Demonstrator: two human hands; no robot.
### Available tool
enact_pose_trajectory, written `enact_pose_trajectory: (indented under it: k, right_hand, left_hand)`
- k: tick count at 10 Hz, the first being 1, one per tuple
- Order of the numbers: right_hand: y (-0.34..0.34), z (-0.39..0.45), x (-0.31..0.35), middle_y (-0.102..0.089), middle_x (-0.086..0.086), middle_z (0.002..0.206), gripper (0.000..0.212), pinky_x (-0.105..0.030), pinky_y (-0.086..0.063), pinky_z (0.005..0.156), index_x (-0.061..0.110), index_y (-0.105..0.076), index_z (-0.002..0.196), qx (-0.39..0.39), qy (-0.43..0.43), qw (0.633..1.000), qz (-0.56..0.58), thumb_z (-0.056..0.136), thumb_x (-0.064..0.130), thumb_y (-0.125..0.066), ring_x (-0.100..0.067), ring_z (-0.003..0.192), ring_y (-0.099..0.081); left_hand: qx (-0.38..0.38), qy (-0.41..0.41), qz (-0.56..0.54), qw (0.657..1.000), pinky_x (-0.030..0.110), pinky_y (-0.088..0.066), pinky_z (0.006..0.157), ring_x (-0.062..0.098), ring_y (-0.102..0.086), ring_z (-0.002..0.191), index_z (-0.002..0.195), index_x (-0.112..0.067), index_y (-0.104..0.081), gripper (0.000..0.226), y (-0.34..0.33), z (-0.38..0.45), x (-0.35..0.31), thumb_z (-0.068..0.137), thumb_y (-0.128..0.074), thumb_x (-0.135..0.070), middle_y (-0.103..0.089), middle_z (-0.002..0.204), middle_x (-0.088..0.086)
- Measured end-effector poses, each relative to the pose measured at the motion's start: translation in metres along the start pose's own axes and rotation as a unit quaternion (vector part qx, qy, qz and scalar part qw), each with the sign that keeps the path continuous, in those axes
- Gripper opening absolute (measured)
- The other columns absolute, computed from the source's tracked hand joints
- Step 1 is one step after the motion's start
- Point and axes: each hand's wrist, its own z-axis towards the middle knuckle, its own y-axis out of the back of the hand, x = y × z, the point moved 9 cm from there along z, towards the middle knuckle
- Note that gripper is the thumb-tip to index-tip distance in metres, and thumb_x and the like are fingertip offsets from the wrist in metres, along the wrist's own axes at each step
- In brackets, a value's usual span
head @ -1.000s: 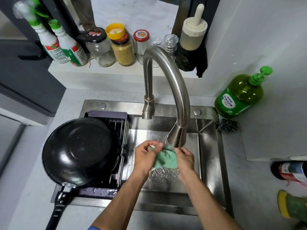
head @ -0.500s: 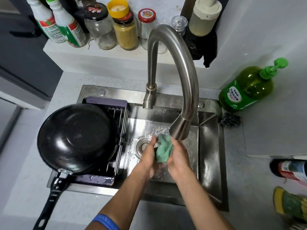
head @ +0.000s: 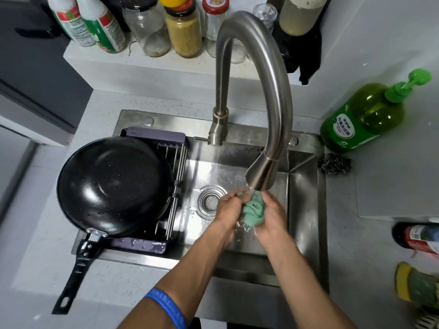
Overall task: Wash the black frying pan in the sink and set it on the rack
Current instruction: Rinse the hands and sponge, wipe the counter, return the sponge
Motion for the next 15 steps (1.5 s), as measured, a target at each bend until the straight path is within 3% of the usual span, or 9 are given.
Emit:
enact_pose_trajectory:
  k: [1,2,3,6,7,8,9,13,15]
  right_hand:
    - [0.017,0.002,-0.020,-0.069,-0.020,0.109,0.076,-0.044,-0.061,0.073,0.007,-0.067,0.113,-0.003,-0.091,0.996,0.010,0.053,0.047,-0.092,-0.038,0.096,-0.071]
    - [0.011,-0.007,-0.039,-0.070,-0.018,0.110,0.077,-0.035,-0.060,0.065,0.004,-0.069,0.110,0.010,-0.120,0.992,0.032,0.048,0.042,-0.095,-0.034,0.092,-0.072]
    - [-0.005,-0.019,-0.039,-0.073,-0.015,0.095,0.015,-0.027,-0.055,0.059,0.006,-0.069,0.094,-0.020,-0.029,0.999,0.012,0.080,0.006,-0.075,-0.028,0.083,-0.069]
    - [-0.042,-0.039,-0.046,-0.062,-0.024,0.104,0.023,-0.024,-0.053,0.081,0.005,-0.062,0.112,-0.028,-0.146,0.966,0.210,0.102,0.021,-0.049,-0.024,0.102,-0.064]
    - [-0.071,-0.052,-0.051,-0.051,-0.028,0.128,0.044,-0.032,-0.043,0.105,-0.008,-0.042,0.138,-0.036,-0.149,0.579,0.801,0.096,0.004,-0.050,-0.033,0.125,-0.051]
    - [-0.034,-0.057,-0.050,-0.062,-0.015,0.106,0.025,-0.029,-0.049,0.096,0.008,-0.063,0.116,-0.161,-0.110,0.880,0.434,0.093,0.006,-0.052,-0.027,0.106,-0.057]
    - [-0.024,-0.020,0.013,-0.061,0.012,0.055,0.033,-0.017,-0.046,0.063,0.017,-0.057,0.072,-0.038,0.123,0.989,-0.074,0.100,0.002,-0.048,-0.001,0.059,-0.056]
    - [-0.023,-0.006,-0.015,-0.072,-0.005,0.082,0.029,-0.027,-0.052,0.063,0.015,-0.071,0.089,0.026,-0.068,0.993,-0.092,0.096,0.036,-0.053,-0.017,0.078,-0.068]
    - [-0.028,-0.007,-0.027,-0.077,-0.007,0.095,0.022,-0.039,-0.056,0.082,0.012,-0.073,0.096,0.055,-0.110,0.989,-0.079,0.097,0.026,-0.056,-0.023,0.090,-0.074]
  left_hand:
    - [-0.029,0.022,0.003,0.999,0.016,-0.034,0.035,0.009,-0.052,0.046,0.090,-0.009,-0.067,0.007,0.015,-0.004,0.016,0.093,-0.063,-0.014,-0.066,0.071,0.005]
    - [-0.039,0.026,0.019,0.999,0.014,-0.028,0.032,0.009,-0.045,0.038,0.080,-0.011,-0.063,0.025,0.013,-0.010,0.021,0.098,-0.056,-0.025,-0.060,0.059,0.003]
    - [-0.095,-0.024,0.037,0.994,0.020,-0.044,0.046,0.014,-0.060,0.051,0.067,-0.013,-0.063,0.035,0.014,-0.009,0.008,0.097,-0.057,-0.030,-0.065,0.057,0.001]
    - [-0.017,-0.035,-0.020,0.999,0.018,-0.047,0.078,0.016,-0.057,0.089,0.096,-0.012,-0.059,0.011,-0.011,-0.015,0.000,0.097,-0.048,-0.013,-0.061,0.085,-0.002]
    - [-0.031,-0.078,0.092,0.992,0.030,-0.048,0.098,0.022,-0.058,0.112,0.121,-0.007,-0.057,0.030,-0.006,-0.014,-0.008,0.104,-0.037,-0.021,-0.063,0.117,0.005]
    - [-0.048,-0.097,0.141,0.984,0.028,-0.045,0.103,0.019,-0.059,0.113,0.123,-0.002,-0.056,0.030,-0.012,-0.022,-0.007,0.101,-0.036,-0.002,-0.061,0.123,0.010]
    - [-0.045,-0.135,0.234,0.962,0.014,-0.048,0.079,0.011,-0.061,0.086,0.094,-0.016,-0.062,0.031,-0.022,-0.022,-0.016,0.100,-0.036,0.001,-0.064,0.089,0.002]
    - [-0.063,-0.104,0.195,0.973,0.021,-0.046,0.055,0.011,-0.058,0.062,0.063,-0.018,-0.059,0.035,-0.021,0.000,-0.025,0.096,-0.047,-0.017,-0.061,0.063,-0.003]
    - [-0.018,-0.184,0.487,0.854,0.044,-0.025,0.112,0.024,-0.038,0.128,0.129,-0.017,-0.047,0.040,-0.019,0.006,-0.024,0.104,-0.020,-0.035,-0.045,0.133,0.007]
